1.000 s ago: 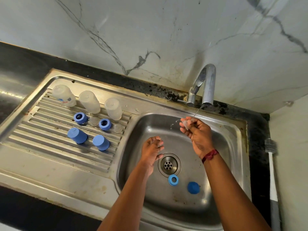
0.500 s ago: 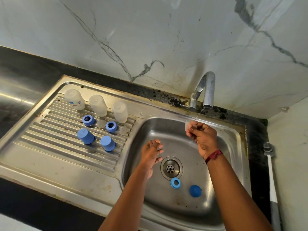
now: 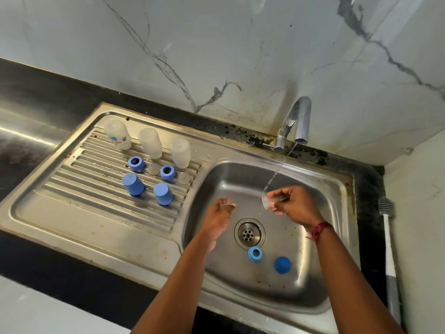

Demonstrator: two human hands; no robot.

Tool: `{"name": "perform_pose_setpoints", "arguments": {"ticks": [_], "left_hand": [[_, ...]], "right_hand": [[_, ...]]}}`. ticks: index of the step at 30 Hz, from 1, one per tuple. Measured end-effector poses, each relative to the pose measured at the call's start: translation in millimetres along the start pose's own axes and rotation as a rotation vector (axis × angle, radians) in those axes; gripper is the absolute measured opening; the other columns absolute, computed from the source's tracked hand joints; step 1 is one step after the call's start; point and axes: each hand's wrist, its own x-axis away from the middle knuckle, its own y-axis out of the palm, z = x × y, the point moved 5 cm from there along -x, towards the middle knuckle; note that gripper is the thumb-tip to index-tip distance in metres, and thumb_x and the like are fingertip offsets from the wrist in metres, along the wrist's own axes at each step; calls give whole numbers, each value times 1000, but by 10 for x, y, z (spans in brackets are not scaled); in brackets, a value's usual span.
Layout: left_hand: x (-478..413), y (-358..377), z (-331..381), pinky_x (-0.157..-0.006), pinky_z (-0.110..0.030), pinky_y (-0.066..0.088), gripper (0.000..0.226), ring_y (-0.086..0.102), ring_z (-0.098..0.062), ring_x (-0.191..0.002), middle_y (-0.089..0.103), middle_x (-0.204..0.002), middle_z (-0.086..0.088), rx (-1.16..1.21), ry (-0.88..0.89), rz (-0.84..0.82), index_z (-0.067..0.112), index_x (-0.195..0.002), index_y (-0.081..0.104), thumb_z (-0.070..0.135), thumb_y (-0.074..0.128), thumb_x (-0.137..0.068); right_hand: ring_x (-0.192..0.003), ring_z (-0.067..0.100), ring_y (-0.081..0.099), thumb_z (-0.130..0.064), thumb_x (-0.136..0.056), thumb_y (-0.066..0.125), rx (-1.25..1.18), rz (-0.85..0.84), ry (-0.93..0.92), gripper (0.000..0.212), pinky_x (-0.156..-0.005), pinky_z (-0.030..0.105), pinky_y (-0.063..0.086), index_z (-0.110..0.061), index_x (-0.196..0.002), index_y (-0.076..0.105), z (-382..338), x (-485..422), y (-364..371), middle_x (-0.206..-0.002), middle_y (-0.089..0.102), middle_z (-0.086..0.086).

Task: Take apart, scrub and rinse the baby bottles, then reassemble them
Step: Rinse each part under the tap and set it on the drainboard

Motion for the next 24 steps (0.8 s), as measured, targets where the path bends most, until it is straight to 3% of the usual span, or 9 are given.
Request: {"name": "perform_pose_setpoints", "arguments": {"ticks": [5, 7, 9, 11, 14, 19, 21, 24], "left_hand": [[142, -155, -14, -86, -37, 46, 31, 58, -13, -112, 61, -125, 3, 102, 2, -50, 26, -125, 58, 42, 56, -98], [181, -206, -8, -83, -36, 46, 34, 59, -13, -110, 62, -124, 1, 112, 10, -22, 23, -128, 58, 40, 56, -99], [214, -227, 10, -81, -34, 45, 34, 59, -13, -109, 63, -125, -1, 96, 17, 4, 21, -129, 58, 37, 57, -99], [268, -244, 26, -84, -35, 45, 27, 59, -14, -109, 63, -124, -1, 85, 27, 21, 24, -123, 59, 35, 58, -99], [340, -269, 85, -83, -33, 46, 14, 59, -16, -109, 63, -121, -1, 69, 65, 22, 31, -111, 59, 36, 58, -99], [477, -296, 168, -80, -30, 47, 6, 57, -17, -102, 61, -107, 0, 93, 116, -1, 31, -94, 59, 34, 57, -100], [531, -337, 231, -82, -32, 48, 6, 59, -18, -103, 63, -108, 0, 94, 141, -13, 29, -97, 60, 33, 57, -100], [590, -470, 427, -83, -33, 51, 12, 65, -17, -103, 70, -113, -1, 135, 180, -21, 27, -110, 62, 31, 59, -99]], "right_hand": [[-72, 20, 72, -14, -87, 68, -354, -22, -51, 15, -66, 30, 61, -7, -100, 72, -81, 176, 13, -86, 75, 15], [-69, 21, 70, -11, -90, 67, -102, -5, -29, 12, -62, 28, 59, -2, -97, 71, 45, 189, 120, -82, 73, 14], [-72, 24, 69, -10, -88, 68, 332, 88, 78, 13, -63, 28, 54, -4, -77, 69, 279, 150, 230, -75, 71, 12], [-71, 21, 68, -14, -83, 71, 461, 239, 93, 23, -66, 29, 53, -14, -61, 63, 400, 187, 267, -70, 70, 5], [-67, 15, 68, -17, -78, 75, 272, 284, 98, 14, -67, 33, 57, -19, -68, 65, 393, 280, 351, -69, 70, -3], [-65, 18, 70, -11, -83, 77, -67, 184, 72, 10, -57, 26, 56, -7, -86, 67, 144, 376, 453, -77, 72, 6], [-66, 19, 68, -2, -83, 75, -226, 110, 71, 13, -58, 27, 56, -5, -93, 66, -20, 401, 493, -79, 72, 11], [-70, 20, 70, 7, -83, 70, -259, 46, 41, 19, -64, 28, 59, -7, -96, 67, -316, 395, 575, -86, 72, 14]]}}
